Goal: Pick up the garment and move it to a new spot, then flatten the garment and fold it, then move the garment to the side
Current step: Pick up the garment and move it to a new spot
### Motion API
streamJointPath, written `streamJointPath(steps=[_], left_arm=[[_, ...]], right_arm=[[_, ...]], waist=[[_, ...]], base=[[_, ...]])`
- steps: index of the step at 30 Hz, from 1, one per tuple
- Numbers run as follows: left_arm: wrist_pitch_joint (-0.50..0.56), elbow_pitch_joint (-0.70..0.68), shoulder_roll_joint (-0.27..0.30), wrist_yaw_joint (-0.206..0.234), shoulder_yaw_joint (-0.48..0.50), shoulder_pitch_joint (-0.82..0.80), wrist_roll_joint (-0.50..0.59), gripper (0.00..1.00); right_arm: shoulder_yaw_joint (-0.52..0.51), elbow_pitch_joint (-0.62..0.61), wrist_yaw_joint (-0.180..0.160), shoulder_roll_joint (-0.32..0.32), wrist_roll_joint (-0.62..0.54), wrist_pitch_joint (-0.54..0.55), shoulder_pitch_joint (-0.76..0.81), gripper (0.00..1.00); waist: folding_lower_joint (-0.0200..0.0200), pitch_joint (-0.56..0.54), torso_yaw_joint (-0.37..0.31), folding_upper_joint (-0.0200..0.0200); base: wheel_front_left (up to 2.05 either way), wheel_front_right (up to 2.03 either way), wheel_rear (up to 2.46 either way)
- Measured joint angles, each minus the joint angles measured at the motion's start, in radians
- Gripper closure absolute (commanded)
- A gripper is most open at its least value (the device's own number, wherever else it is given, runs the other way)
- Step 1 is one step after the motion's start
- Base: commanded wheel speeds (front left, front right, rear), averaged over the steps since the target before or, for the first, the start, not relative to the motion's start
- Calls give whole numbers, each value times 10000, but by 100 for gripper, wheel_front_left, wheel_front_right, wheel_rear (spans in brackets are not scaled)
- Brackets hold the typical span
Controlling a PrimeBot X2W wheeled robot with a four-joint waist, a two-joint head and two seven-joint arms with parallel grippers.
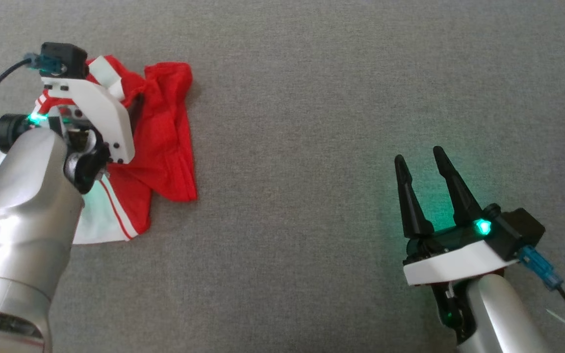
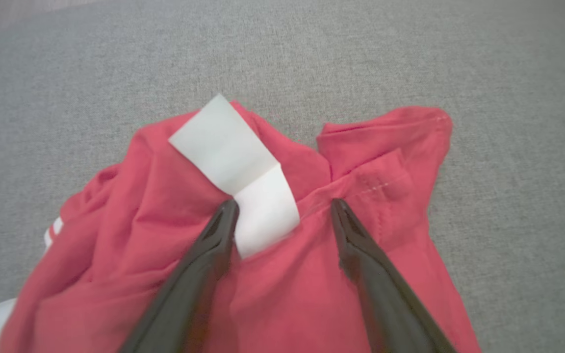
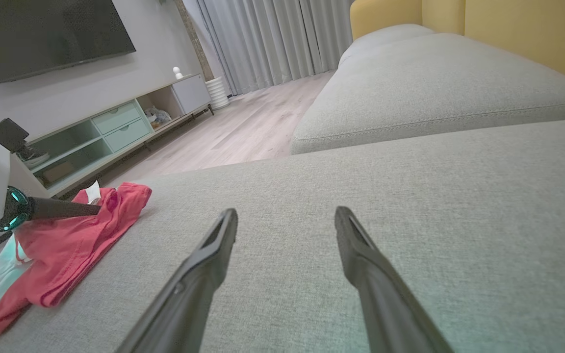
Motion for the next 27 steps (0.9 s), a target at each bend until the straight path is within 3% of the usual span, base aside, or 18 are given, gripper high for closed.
streamJointPath(steps=[1, 2, 3, 11, 23, 27], left_arm=[[-2, 102, -8, -4, 0, -21, 0, 0], [-2, 102, -8, -4, 0, -21, 0, 75], [-42, 174, -27, -4, -8, -24, 0, 100], [-1490, -169, 21, -23, -303, -16, -27, 100], [-3611, -3521, 159, -82, -702, 44, -729, 100], [-3776, -4560, 161, 291, -554, 137, -750, 100]], right_arm=[[-10, 2, 0, 0, 0, 0, 0, 0], [-10, 2, 0, 0, 0, 0, 0, 0], [-29, 6, 0, 0, 0, 0, 0, 0], [-173, 161, 0, 0, 2, 0, 19, 0], [-299, 437, 0, 2, 268, 0, 692, 0], [-351, 433, 0, 4, 387, 0, 864, 0]], waist=[[0, 1, -17, 0], [0, 1, -17, 0], [1, -10, -21, 0], [0, -501, -20, 0], [-3, -2130, 48, 0], [-4, -2442, -60, 1]], base=[[0, 0, 0], [0, 0, 0], [0, 0, 0], [0, 0, 0], [0, 0, 0], [0, 0, 0]])
